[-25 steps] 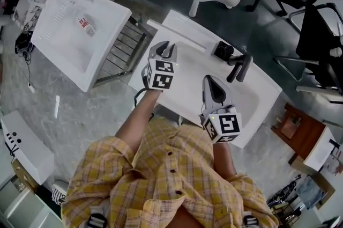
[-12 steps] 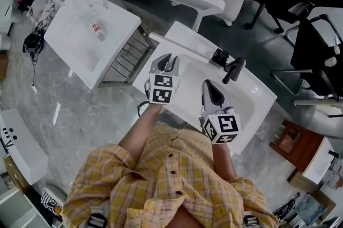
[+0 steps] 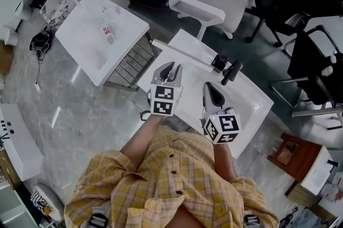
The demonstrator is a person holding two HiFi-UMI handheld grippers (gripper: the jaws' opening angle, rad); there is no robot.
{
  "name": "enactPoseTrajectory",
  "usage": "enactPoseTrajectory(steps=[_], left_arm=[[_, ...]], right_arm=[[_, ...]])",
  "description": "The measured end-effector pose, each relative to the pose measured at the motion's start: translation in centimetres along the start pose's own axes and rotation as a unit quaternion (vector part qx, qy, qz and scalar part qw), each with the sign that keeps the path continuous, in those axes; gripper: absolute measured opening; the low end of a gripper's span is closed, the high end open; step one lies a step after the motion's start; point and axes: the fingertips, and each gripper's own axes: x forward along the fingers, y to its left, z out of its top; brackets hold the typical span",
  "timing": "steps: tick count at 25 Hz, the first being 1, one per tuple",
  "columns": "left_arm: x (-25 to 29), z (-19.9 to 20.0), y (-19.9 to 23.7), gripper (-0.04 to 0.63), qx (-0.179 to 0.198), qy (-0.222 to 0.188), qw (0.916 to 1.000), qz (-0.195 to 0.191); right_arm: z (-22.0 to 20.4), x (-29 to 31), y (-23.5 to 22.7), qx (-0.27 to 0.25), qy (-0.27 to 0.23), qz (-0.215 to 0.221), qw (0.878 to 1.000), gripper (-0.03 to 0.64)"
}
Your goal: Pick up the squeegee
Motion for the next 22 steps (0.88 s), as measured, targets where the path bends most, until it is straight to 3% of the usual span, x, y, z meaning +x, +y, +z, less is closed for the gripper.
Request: enactPoseTrajectory(steps=[22], left_arm=[[-9.4,2.6,-3.0,0.091,0.004,-0.083,0.9965,0.008]], right_arm=[[2.1,-4.9,3.3,-0.032,-0.035,0.016,0.999,-0.003]])
